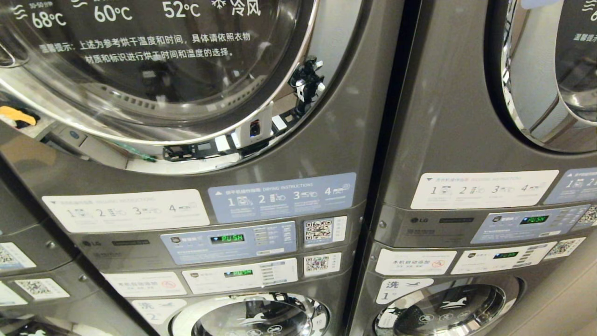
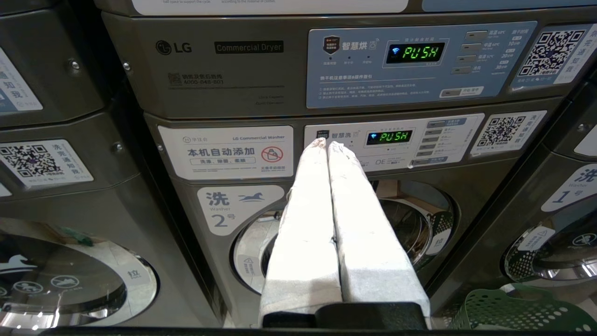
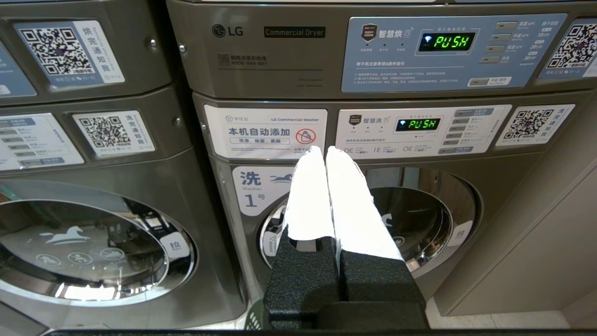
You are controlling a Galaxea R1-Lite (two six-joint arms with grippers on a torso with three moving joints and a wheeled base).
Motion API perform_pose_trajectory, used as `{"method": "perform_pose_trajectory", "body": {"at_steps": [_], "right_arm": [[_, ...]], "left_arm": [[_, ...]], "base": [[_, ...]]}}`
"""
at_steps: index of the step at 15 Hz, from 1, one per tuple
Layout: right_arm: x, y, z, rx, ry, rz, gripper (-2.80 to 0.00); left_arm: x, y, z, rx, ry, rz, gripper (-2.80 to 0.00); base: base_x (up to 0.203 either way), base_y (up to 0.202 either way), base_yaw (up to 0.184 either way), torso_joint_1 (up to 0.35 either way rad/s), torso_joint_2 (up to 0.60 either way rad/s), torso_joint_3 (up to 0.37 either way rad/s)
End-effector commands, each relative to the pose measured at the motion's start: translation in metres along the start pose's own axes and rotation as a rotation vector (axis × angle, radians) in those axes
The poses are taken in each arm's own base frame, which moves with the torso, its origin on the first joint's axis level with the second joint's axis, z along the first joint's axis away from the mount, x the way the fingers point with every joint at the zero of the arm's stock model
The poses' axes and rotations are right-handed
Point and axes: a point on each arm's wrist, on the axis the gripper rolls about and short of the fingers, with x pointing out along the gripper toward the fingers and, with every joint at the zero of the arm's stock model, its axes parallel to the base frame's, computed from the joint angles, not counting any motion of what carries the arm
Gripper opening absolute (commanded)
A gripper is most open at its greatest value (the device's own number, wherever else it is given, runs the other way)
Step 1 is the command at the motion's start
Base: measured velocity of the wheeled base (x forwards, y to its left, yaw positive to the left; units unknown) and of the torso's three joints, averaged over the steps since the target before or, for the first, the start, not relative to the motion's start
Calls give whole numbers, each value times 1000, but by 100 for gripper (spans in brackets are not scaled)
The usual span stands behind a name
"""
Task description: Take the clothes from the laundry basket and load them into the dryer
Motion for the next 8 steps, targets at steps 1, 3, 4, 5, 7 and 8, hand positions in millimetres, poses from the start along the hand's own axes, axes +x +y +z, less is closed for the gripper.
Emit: {"method": "perform_pose_trajectory", "body": {"at_steps": [1, 3, 4, 5, 7, 8], "right_arm": [[0, 0, 0, 0, 0, 0, -280], [0, 0, 0, 0, 0, 1, -280], [0, 0, 0, 0, 1, 0, -280], [0, 0, 0, 0, 0, 0, -280], [0, 0, 0, 0, 0, 0, -280], [0, 0, 0, 0, 1, 0, -280]], "left_arm": [[0, 0, 0, 0, 1, 0, -280], [0, 0, 0, 0, 1, 0, -280], [0, 0, 0, 0, 1, 0, -280], [0, 0, 0, 0, 1, 0, -280], [0, 0, 0, 0, 3, 0, -280], [0, 0, 0, 0, 1, 0, -280]], "base": [[0, 0, 0, 0, 0, 0], [0, 0, 0, 0, 0, 0], [0, 0, 0, 0, 0, 0], [0, 0, 0, 0, 0, 0], [0, 0, 0, 0, 0, 0], [0, 0, 0, 0, 0, 0]]}}
